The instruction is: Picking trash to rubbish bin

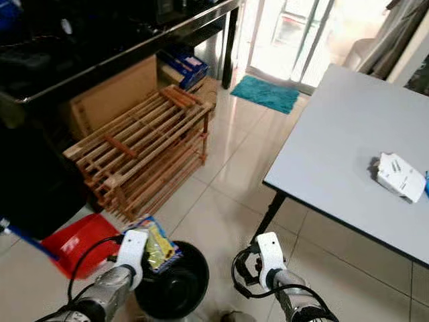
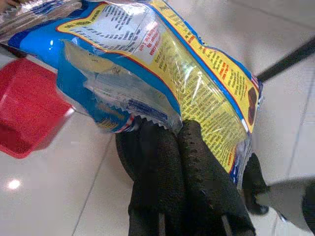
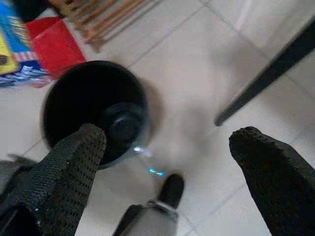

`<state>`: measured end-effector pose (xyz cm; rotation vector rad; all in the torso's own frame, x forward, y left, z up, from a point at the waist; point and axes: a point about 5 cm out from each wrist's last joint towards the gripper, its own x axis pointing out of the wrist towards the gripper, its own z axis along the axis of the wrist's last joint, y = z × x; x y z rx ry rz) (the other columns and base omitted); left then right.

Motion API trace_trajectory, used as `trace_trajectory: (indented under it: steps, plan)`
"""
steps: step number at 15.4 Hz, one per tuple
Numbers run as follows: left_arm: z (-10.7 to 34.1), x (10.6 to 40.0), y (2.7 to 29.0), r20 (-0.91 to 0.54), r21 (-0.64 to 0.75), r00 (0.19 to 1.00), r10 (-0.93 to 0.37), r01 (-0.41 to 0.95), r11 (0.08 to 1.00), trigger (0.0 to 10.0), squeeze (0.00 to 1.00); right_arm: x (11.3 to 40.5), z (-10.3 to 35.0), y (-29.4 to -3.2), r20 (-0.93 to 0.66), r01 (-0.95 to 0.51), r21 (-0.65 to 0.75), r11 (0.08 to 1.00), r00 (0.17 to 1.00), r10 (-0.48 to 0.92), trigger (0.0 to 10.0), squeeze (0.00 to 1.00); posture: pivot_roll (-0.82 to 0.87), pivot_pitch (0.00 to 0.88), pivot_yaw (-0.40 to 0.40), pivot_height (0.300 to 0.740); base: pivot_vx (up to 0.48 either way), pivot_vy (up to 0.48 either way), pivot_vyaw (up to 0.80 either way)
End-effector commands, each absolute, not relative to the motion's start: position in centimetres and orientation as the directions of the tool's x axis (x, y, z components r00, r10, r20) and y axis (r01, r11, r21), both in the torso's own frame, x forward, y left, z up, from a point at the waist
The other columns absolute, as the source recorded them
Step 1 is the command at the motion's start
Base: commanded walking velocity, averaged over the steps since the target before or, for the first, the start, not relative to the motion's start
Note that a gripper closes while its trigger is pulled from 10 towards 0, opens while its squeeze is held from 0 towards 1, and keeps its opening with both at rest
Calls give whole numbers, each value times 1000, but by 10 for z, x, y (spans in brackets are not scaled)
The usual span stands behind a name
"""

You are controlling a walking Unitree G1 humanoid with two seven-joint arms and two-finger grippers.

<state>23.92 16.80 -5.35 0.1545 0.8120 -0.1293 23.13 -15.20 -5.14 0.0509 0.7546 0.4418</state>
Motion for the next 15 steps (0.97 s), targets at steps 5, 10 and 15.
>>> trace_trajectory:
  steps: [5, 10, 15]
  plan:
    - [-52, 244, 150, -734, 68, 664, -141, 279, 958, 10000, 0, 231, -41, -139, -541, -490, 384, 783, 567, 621, 10000, 0, -112, 195, -106, 740, 0, 0, 0]
    - [-55, 239, 141, -745, 95, 636, -200, 398, 912, 10000, 0, 222, -27, -132, -418, -563, 480, 673, 528, 739, 10000, 0, -163, 260, -111, 740, 0, 0, 0]
    - [-54, 239, 148, -750, 119, 638, -175, 390, 913, 10000, 0, 211, -20, -134, -403, -568, 504, 651, 511, 759, 10000, 0, -179, 276, -116, 740, 0, 0, 0]
